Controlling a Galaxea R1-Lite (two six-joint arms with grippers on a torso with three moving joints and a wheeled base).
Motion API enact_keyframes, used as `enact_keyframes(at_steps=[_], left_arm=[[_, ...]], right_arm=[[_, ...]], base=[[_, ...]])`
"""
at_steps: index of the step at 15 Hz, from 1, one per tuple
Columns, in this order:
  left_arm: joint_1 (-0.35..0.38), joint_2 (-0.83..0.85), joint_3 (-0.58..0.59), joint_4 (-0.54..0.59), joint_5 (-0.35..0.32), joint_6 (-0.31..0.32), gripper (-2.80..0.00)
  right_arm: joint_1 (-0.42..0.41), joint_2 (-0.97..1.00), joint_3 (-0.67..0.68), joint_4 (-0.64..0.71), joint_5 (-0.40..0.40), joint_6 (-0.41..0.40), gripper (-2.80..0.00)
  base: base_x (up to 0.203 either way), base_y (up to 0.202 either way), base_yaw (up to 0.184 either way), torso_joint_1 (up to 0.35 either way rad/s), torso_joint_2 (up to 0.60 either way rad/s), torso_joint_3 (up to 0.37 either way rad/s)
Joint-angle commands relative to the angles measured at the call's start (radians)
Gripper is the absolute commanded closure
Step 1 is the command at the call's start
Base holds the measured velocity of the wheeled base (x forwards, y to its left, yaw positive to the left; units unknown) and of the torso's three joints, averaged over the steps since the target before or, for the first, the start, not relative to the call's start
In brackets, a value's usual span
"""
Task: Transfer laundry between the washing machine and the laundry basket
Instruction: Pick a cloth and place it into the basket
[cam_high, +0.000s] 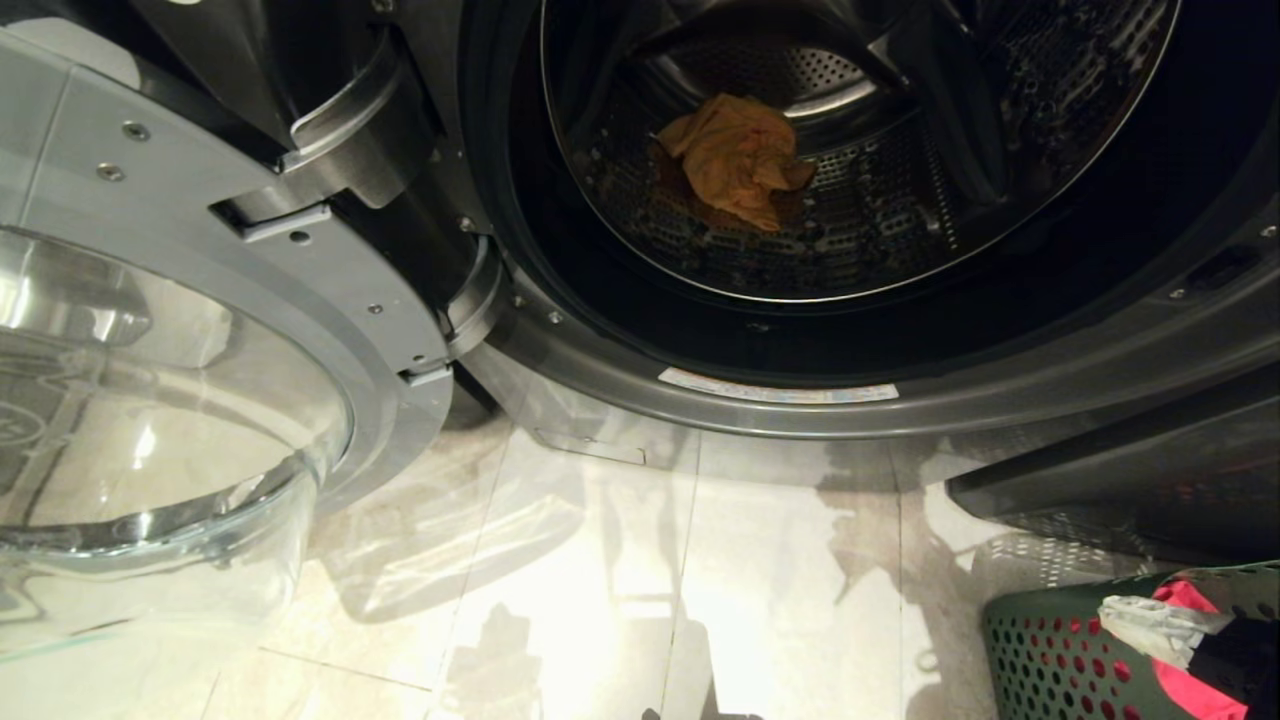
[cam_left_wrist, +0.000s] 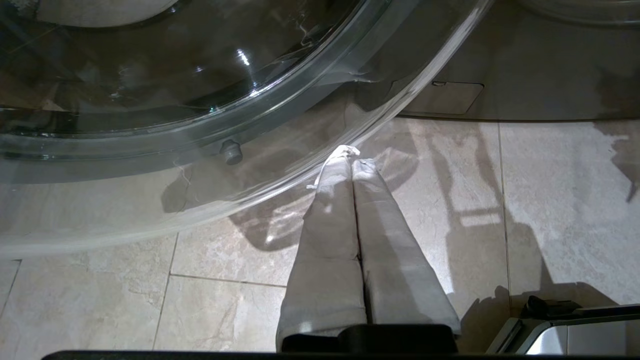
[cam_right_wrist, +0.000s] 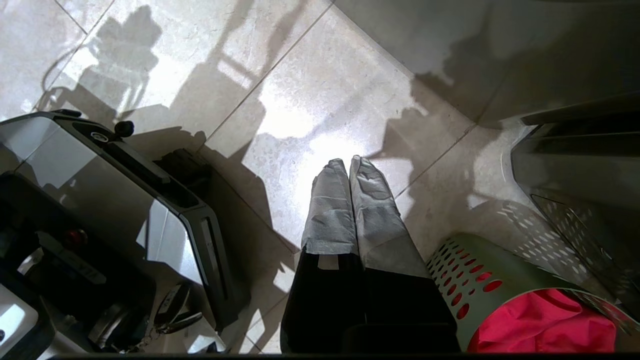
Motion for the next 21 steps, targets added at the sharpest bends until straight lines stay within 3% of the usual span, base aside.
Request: enact_keyframes(at_steps=[1,5,10,12,16,21], left_arm=[[-0.001,0.0,0.04,-0.001,0.0,0.001,0.0],[0.0,0.0,0.04,-0.001,0.0,0.001,0.0],[0.0,0.0,0.04,-0.001,0.0,0.001,0.0],[0.0,0.0,0.04,-0.001,0.0,-0.001,0.0],[0.0,0.0,0.04,-0.002,0.002,-0.002,0.0],[-0.001,0.0,0.04,-0.002,0.003,-0.002,0.0]], right_arm=[[0.0,0.001,0.0,-0.001,0.002,-0.002,0.0],[0.011,0.007,-0.022,-0.002,0.005,-0.005,0.0],[0.098,0.078,-0.135,-0.006,0.004,-0.021,0.0],[0.156,0.161,-0.174,-0.083,0.004,-0.022,0.0],[0.29,0.367,-0.193,-0.376,-0.026,-0.025,0.0],[0.469,0.568,-0.287,-0.467,-0.142,0.011,0.0]], base=[[0.0,0.0,0.0,0.0,0.0,0.0],[0.0,0.0,0.0,0.0,0.0,0.0],[0.0,0.0,0.0,0.0,0.0,0.0],[0.0,0.0,0.0,0.0,0.0,0.0],[0.0,0.0,0.0,0.0,0.0,0.0],[0.0,0.0,0.0,0.0,0.0,0.0]])
